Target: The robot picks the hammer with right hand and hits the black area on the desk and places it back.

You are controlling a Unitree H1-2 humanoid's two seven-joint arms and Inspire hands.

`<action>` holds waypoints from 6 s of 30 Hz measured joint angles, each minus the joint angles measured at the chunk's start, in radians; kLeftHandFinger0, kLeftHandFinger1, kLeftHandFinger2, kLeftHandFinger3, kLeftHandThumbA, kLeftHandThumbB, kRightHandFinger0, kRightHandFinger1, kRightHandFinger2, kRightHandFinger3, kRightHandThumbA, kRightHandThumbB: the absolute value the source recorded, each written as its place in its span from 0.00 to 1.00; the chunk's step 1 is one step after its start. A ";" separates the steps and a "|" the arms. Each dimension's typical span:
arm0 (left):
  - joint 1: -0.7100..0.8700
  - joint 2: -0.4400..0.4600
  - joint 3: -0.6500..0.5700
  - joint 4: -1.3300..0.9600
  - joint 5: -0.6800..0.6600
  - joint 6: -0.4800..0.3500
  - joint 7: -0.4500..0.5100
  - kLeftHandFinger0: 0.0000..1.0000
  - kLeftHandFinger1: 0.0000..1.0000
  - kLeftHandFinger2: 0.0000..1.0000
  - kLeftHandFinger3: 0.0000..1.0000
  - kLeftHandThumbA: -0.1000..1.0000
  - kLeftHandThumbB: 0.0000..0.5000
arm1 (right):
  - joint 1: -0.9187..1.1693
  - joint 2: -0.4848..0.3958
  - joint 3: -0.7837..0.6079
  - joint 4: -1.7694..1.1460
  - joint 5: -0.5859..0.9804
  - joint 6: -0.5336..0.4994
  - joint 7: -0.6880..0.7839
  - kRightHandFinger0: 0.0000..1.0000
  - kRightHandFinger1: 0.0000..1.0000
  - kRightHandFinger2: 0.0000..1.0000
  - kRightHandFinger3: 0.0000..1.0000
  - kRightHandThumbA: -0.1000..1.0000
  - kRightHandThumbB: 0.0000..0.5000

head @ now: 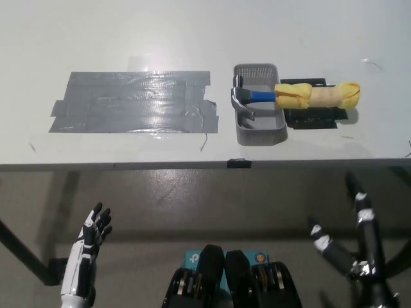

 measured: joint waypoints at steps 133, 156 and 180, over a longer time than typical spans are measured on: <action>-0.033 0.009 0.002 0.016 0.021 -0.002 0.000 1.00 1.00 1.00 1.00 1.00 0.01 | -0.748 -0.459 0.156 0.756 -0.080 0.420 0.366 0.18 0.60 0.90 0.95 0.00 0.37; -0.062 0.042 0.001 0.001 0.024 -0.004 0.000 1.00 1.00 1.00 1.00 1.00 0.00 | -0.750 -0.572 0.280 0.495 -0.039 0.548 0.799 0.12 0.60 0.93 1.00 0.00 0.21; -0.065 0.042 0.001 0.001 0.026 -0.005 0.000 1.00 1.00 1.00 1.00 1.00 0.01 | -0.866 -0.579 -0.009 0.328 0.071 0.637 0.828 0.23 0.67 0.95 1.00 0.00 0.14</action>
